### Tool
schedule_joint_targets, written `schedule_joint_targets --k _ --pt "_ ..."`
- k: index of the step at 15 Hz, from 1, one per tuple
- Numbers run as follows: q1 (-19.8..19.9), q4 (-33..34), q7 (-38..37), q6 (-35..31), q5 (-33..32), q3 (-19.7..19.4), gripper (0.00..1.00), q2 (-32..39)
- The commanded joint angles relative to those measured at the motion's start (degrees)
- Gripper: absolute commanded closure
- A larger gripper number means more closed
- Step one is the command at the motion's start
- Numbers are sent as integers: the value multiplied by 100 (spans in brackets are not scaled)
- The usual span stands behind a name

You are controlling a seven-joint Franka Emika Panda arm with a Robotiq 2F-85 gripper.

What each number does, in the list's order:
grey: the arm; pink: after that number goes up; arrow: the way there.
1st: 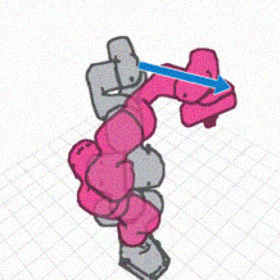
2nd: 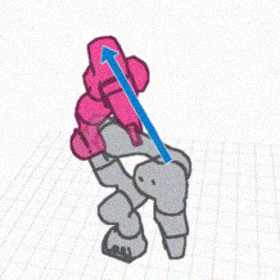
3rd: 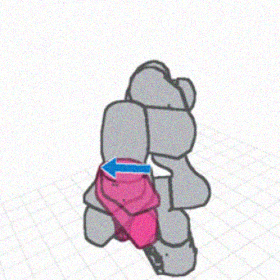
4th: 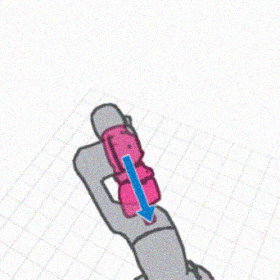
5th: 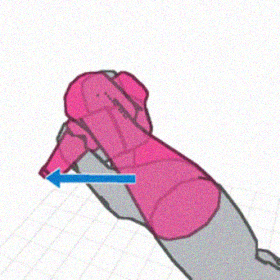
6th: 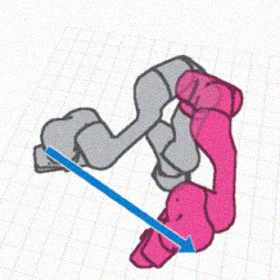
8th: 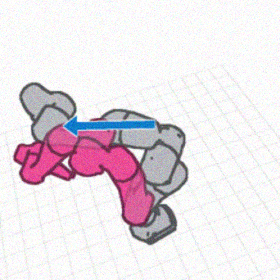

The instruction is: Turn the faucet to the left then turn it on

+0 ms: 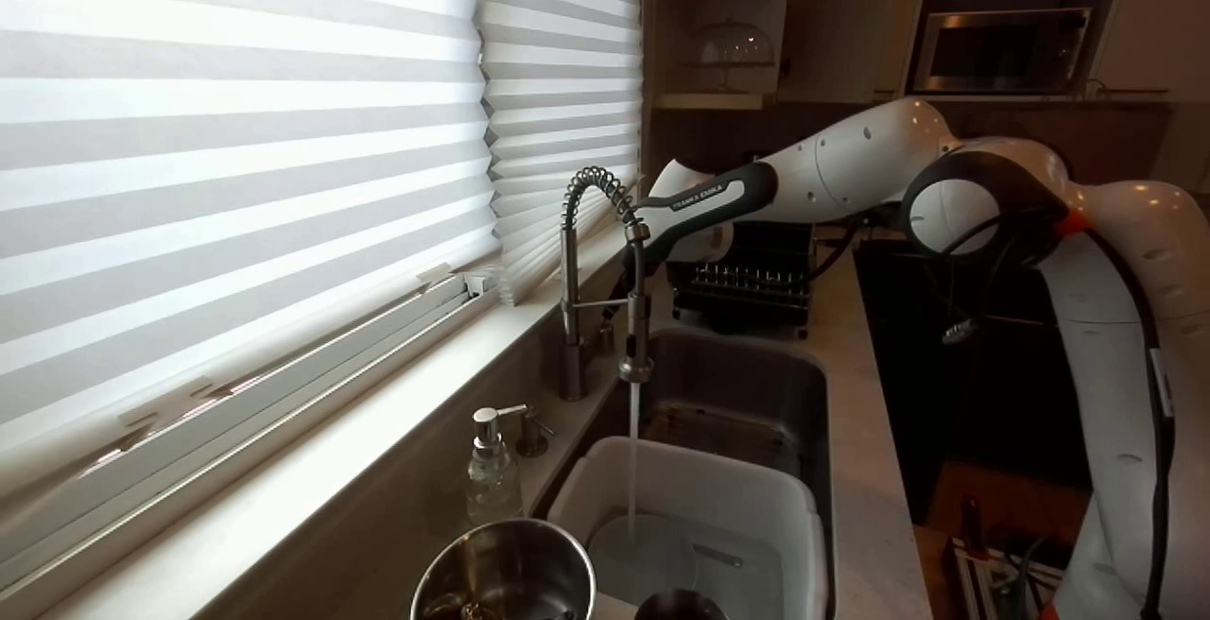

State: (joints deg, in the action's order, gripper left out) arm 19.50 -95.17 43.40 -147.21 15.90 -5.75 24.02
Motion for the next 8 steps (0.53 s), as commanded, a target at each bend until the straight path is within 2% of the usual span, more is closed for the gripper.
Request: schedule_joint_targets --k 1,5,8 --pt "107 89 -235 161 -219 27 0 -38" --pt "47 -93 -589 753 -525 -98 0 -465" --pt "86 -246 -537 1797 -701 -178 0 -924"
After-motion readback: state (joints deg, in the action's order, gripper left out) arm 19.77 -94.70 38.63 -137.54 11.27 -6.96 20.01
